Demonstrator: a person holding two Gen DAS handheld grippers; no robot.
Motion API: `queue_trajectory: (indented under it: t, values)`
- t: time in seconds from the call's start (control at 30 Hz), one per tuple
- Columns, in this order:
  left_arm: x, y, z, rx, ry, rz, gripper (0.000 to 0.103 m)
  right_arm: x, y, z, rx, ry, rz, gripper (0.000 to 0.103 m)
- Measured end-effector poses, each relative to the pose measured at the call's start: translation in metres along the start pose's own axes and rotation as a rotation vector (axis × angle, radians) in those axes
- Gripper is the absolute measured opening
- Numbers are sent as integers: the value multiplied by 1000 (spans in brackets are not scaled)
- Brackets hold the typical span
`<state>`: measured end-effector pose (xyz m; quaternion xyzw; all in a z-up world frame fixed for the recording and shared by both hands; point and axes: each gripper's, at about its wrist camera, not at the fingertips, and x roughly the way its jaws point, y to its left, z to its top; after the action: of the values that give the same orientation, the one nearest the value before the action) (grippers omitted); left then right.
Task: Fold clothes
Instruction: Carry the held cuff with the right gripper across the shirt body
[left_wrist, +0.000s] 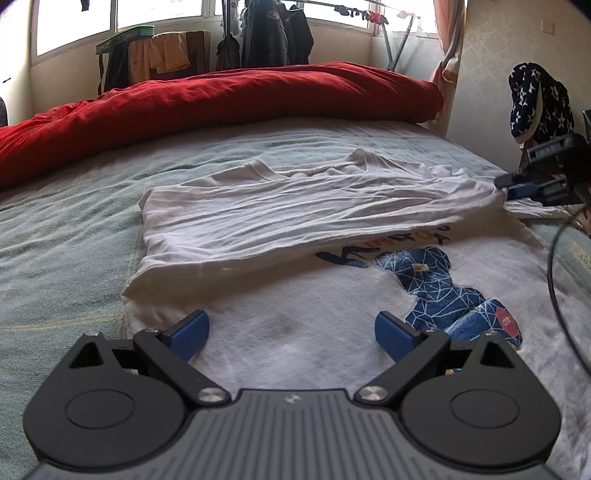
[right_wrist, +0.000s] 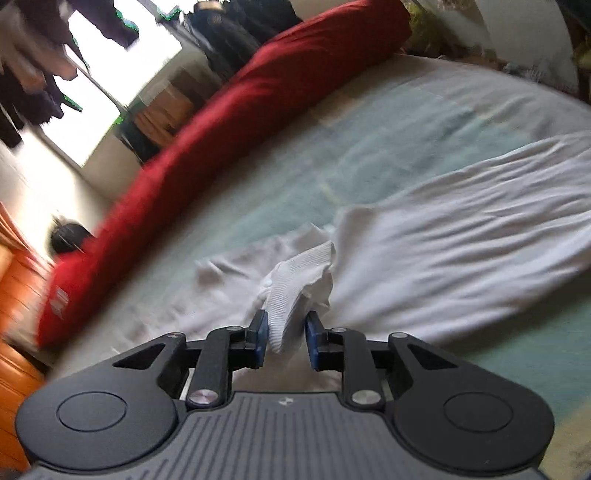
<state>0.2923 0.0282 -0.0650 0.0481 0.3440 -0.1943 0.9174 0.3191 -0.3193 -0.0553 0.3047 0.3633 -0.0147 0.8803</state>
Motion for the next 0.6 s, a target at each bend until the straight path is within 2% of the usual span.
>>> queue_trajectory:
  t: [0.1,0.23,0.3,0.4,0.5,0.6]
  values:
    - [-1,0,1,0,-4,-4,96,-8,13,1,-85,-33,-113,34]
    - [-5,1,2,-7,-15,-8,96,-6,34,12,-157,-64,-46,37]
    - [-7,2,3,-12,-24,-8,96,7,50,17,-198,-22,1,42]
    - [-9,4,4,-19,-28,-5,96,34,74,21,-277,44,22,48]
    - [-7,5,4,-24,-24,-2,96,61,94,27,-437,88,-26,50]
    - [-5,7,4,-29,-19,0,96,80,95,36,-546,134,-81,50]
